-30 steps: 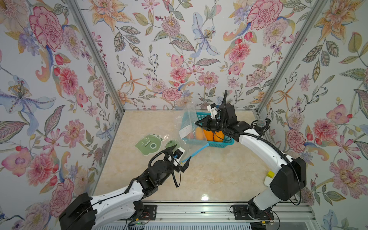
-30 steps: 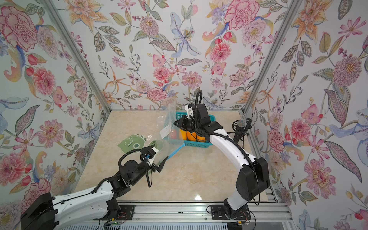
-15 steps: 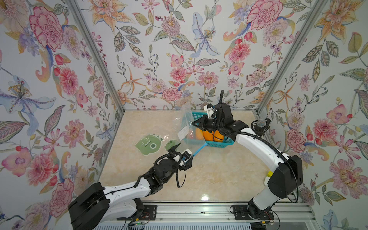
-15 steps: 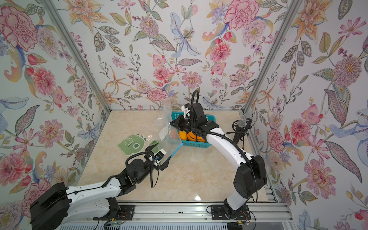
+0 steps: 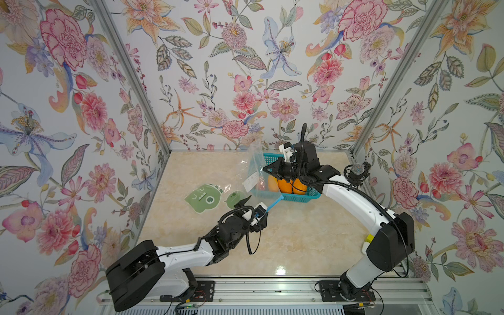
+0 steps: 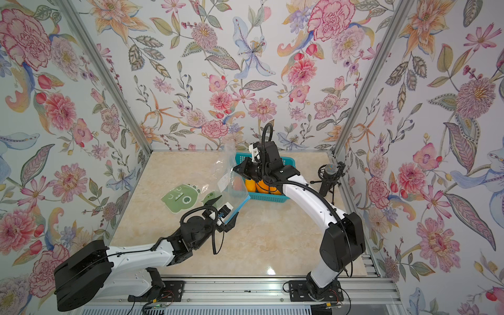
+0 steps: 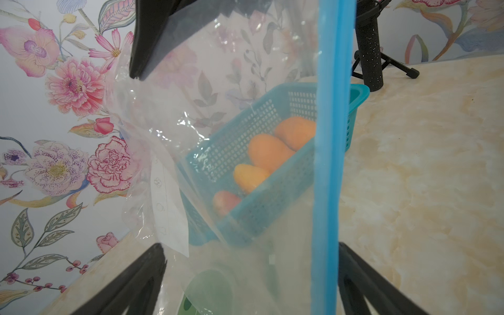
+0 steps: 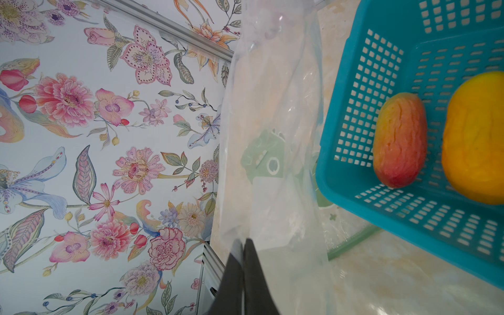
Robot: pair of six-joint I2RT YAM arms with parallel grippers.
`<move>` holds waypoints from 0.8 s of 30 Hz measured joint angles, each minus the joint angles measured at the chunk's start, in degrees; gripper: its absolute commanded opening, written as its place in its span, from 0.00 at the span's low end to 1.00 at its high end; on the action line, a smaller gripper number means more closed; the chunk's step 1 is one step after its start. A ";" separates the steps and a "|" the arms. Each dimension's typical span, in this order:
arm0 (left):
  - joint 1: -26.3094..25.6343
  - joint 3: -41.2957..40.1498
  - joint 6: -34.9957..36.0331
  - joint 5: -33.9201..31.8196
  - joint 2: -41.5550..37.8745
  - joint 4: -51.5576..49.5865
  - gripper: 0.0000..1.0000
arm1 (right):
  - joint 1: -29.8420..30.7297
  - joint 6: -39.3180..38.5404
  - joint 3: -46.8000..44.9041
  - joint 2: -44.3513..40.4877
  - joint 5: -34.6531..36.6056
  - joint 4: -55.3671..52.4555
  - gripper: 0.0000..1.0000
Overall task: Place the mango in a zip-top bag and seal the zipper
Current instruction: Pick up the zipper food storage bag.
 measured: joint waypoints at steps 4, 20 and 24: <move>0.02 0.00 -0.61 -1.62 -0.02 0.59 0.84 | 0.00 0.00 0.00 0.00 0.17 0.00 0.00; 3.78 5.66 -4.50 0.87 -1.22 -4.81 0.00 | -0.02 -0.96 0.50 2.56 -1.18 0.07 0.00; 5.70 7.10 -7.96 1.51 -3.76 -9.88 0.00 | -0.33 -3.69 3.96 6.47 -3.50 -0.42 0.36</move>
